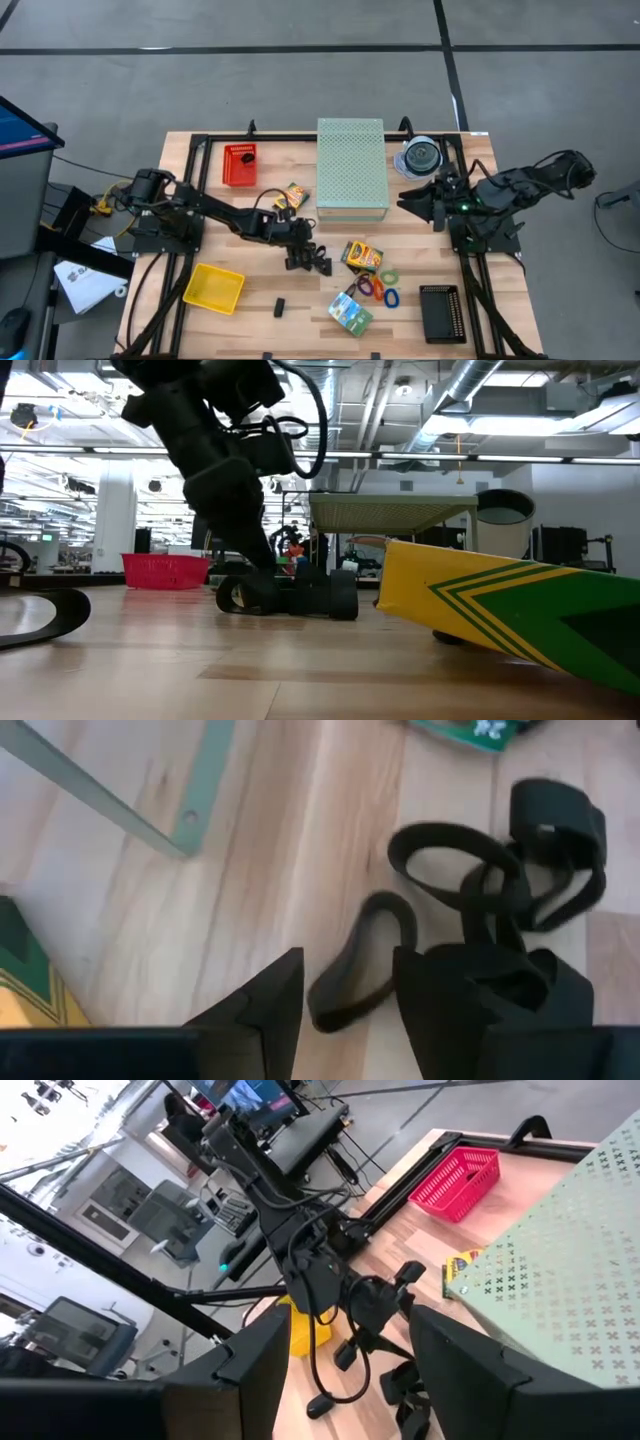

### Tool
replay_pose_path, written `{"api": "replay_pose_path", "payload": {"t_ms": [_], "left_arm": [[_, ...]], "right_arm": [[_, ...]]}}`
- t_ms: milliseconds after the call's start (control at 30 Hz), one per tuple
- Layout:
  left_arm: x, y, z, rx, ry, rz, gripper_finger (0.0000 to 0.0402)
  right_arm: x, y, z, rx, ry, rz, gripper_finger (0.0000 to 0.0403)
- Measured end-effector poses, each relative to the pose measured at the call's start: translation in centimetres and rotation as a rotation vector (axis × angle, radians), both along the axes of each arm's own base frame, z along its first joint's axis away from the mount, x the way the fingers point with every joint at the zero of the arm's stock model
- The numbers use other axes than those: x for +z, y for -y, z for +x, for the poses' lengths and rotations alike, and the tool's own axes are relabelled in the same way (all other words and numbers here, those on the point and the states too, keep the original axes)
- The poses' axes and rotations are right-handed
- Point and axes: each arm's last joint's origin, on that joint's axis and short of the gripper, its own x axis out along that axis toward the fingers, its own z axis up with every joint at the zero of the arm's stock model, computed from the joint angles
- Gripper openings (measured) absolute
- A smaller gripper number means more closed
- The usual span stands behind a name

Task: Pick & Place Office Desk Supplies
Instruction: Put the black rubber band into the red bin

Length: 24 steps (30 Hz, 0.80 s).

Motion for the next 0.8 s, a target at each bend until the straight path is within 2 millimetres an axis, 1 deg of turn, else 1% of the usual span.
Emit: {"api": "replay_pose_path", "payload": {"t_ms": [133, 267, 433, 533, 667, 800], "left_arm": [[-0.4, -0.4, -0.2, 0.011, -0.005, 0.001, 0.0135], [-1.2, -0.6, -0.8, 0.015, -0.023, 0.001, 0.0132], [-1.5, -0.7, -1.0, 0.012, -0.029, -0.004, 0.0133], [-1.5, -0.9, -0.9, 0.013, -0.028, -0.01, 0.0126], [-1.8, -0.8, -0.9, 0.011, -0.041, -0.011, 0.0104], [-2.5, -0.8, -0.8, 0.0, -0.062, -0.032, 0.0066]], "right_arm": [[-0.2, -0.2, 0.4, 0.002, -0.012, -0.001, 0.0202], [-0.3, -0.3, 0.6, 0.001, -0.013, 0.001, 0.0202], [-0.3, -0.3, 0.6, 0.0, -0.012, 0.005, 0.0202], [-0.2, -0.3, 0.6, -0.005, -0.009, 0.005, 0.0202], [-0.2, -0.3, 0.7, -0.008, -0.007, 0.005, 0.0202], [-0.2, -0.2, 0.6, -0.03, -0.002, 0.0, 0.0202]]}}
